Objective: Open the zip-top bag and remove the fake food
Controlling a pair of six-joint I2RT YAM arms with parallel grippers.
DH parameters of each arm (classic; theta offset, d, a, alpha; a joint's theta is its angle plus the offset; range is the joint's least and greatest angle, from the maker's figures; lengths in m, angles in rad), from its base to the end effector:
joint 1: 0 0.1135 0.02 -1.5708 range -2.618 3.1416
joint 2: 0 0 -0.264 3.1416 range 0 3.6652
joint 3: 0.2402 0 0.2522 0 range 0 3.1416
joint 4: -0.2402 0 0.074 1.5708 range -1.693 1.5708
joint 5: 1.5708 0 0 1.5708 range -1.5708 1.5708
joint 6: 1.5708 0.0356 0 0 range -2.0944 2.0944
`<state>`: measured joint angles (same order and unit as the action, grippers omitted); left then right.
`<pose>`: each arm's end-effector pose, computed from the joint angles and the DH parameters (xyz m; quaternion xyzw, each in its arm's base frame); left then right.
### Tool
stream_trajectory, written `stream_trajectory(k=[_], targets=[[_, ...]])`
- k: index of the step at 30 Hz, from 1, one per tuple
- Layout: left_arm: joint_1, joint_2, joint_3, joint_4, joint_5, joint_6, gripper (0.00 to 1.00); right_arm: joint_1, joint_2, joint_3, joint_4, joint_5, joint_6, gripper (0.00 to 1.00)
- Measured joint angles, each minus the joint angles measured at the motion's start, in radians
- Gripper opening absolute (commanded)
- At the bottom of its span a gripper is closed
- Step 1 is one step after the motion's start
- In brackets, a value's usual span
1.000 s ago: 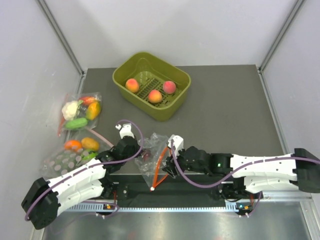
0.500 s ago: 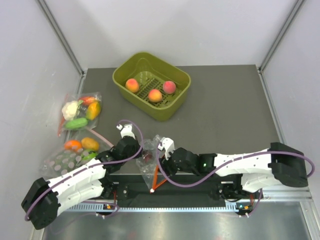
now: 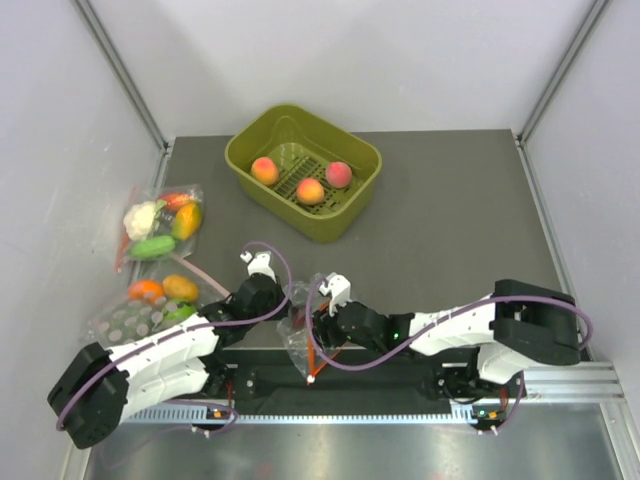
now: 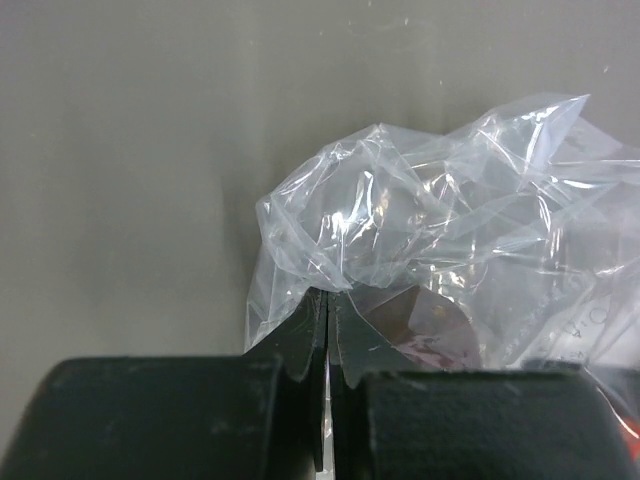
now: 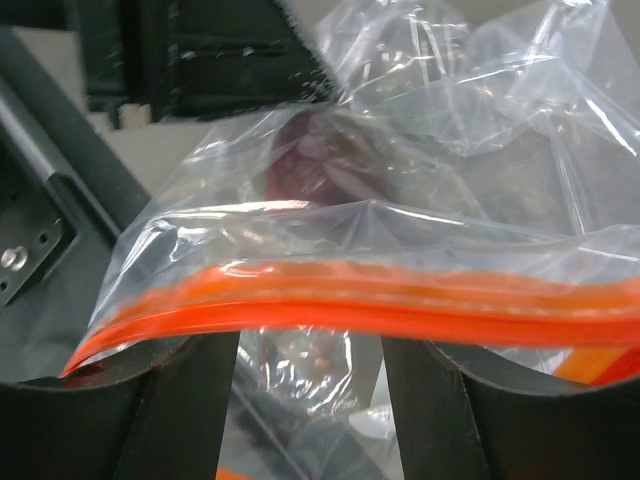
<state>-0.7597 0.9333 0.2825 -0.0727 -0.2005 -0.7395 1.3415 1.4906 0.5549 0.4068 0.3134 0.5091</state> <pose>0.1323 -0.1159 0.1529 -0.0320 0.9074 -0.2119 0.3616 0.0756 0.2756 0.1606 -0.2753 0.8150 0.3113 0.4039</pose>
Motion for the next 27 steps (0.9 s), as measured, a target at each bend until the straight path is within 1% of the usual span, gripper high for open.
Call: stream_trajectory(k=[7,15,21,27], targets=[[0.000,0.027,-0.015,0.038,0.037,-0.002,0.00,-0.015,0.075,-0.025,0.103,0.019,0.051,0.59],[0.000,0.039,-0.036,0.091,0.095,-0.001,0.00,-0.038,0.166,-0.065,0.288,0.014,0.080,0.61],[0.000,0.044,-0.043,0.118,0.132,0.009,0.00,-0.042,0.243,-0.071,0.445,-0.014,0.078,0.66],[0.002,0.072,-0.044,0.137,0.156,0.020,0.00,-0.042,0.257,-0.079,0.498,-0.039,0.055,0.73]])
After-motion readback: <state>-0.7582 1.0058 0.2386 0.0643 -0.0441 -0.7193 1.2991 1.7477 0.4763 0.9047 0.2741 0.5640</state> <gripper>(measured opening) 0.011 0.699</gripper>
